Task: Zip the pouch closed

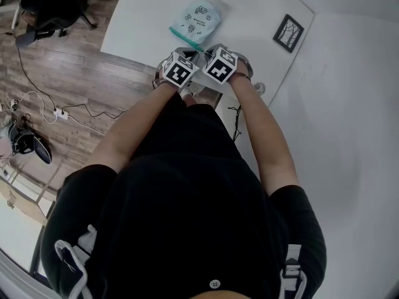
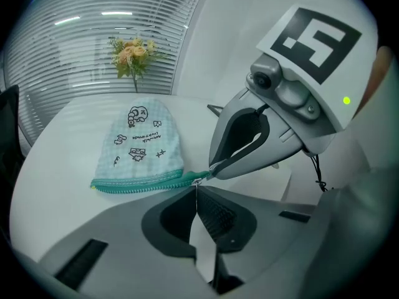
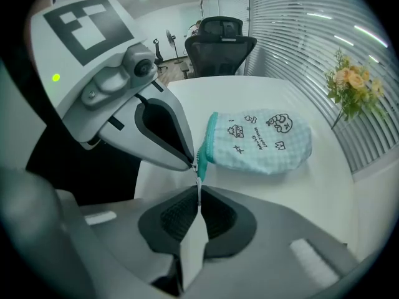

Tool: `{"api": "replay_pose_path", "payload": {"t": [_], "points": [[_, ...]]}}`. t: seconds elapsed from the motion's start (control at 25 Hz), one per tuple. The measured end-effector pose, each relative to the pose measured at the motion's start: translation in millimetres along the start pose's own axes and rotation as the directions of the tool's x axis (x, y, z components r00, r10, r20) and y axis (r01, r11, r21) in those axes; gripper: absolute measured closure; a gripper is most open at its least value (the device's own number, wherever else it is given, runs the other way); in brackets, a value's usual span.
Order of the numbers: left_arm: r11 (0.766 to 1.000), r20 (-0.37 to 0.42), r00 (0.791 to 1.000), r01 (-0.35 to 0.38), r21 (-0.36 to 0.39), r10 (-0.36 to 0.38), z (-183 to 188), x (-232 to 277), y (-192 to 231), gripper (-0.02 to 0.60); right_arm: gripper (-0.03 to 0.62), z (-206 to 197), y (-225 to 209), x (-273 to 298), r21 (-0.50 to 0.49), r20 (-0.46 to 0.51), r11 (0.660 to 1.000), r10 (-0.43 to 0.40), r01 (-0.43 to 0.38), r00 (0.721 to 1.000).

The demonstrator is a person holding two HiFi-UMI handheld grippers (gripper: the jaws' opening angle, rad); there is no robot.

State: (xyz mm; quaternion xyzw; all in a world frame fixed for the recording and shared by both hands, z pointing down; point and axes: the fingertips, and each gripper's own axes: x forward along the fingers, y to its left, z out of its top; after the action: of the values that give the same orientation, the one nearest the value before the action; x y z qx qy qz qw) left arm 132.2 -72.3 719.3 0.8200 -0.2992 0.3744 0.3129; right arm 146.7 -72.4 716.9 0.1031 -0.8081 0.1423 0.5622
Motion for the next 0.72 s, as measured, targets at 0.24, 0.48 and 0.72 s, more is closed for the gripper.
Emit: {"api": "replay_pose_path", "payload": {"t": [0.24, 0.48, 0.72], "points": [[1.0, -0.015, 1.0, -0.006, 0.01, 0.006, 0, -2, -6, 0.571, 0.571, -9, 2, -8, 0.006, -0.006, 1.0, -0.006, 0.006, 1.0], [1.0, -0.027, 0.999, -0.027, 0.003, 0.027, -4, -1, 0, 0.571, 0.571, -18, -2, -8, 0.008, -0.013, 1.0, -0.015, 0.015, 1.0], [0.999, -0.035, 0.998, -0.05, -0.013, 0.049, -8, -2, 9, 0.571, 0.571, -28, -6, -9, 0.023, -0.018, 1.0, -0.018, 0.018, 1.0]]}}
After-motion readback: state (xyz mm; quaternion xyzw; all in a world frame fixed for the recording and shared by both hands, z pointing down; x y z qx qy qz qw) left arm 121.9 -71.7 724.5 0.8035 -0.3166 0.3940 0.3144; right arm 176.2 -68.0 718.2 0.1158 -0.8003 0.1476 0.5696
